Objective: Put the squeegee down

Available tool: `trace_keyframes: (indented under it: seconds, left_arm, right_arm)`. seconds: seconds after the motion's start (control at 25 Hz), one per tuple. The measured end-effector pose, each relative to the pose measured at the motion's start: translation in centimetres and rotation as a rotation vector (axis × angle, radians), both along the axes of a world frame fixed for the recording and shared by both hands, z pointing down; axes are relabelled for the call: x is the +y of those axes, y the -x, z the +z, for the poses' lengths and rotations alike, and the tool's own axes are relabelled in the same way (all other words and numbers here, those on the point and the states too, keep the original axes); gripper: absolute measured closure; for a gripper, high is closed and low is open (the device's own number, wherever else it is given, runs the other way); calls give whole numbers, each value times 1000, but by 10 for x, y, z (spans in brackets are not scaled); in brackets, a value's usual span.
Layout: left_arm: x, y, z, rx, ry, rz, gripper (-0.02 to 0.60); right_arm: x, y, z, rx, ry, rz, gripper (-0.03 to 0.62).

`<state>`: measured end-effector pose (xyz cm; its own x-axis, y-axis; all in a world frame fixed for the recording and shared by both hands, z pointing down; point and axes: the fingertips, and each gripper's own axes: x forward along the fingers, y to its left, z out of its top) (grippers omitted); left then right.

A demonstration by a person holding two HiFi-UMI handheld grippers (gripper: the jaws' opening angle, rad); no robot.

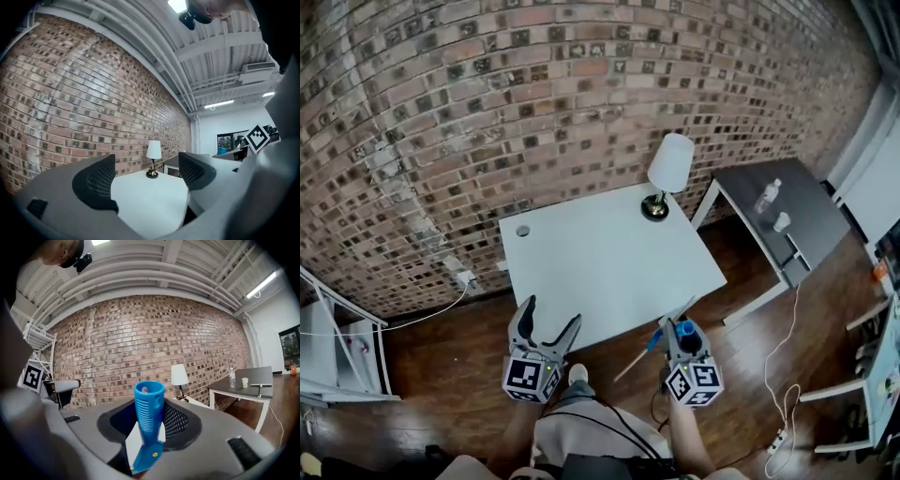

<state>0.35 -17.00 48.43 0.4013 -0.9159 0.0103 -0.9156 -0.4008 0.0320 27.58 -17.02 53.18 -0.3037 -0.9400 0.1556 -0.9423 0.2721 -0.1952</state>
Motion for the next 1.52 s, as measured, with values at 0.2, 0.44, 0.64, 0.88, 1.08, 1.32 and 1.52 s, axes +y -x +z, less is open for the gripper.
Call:
trace_keyframes:
  seconds: [0.2,0.44,0.64,0.88,1.08,1.32,1.52]
  left_arm:
    - [-83,10,-3,14,3,19,179]
    - [-146,18,9,37,90,11,179]
    - [-176,48,41,-13,120,-104,179]
    - [-175,72,54,14,228,-296,179]
    - [-185,65,59,71,304,-368,179]
    - [-200,62,59,93,334,-379,179]
    - [-197,74,77,40,299,-376,179]
  right_arm:
    - [-101,27,7,31,51,-28,428]
    - [-217,64,47,90,121,-105,428]
    - [-327,100,95,116,210,-164,428]
    - [-443,151,127,36,236,-185,428]
    - [-526,171,135,40,166,-103,428]
    - [-512,156,186,65,211,-50,419]
    - [-460,128,240,118,340,-101,402]
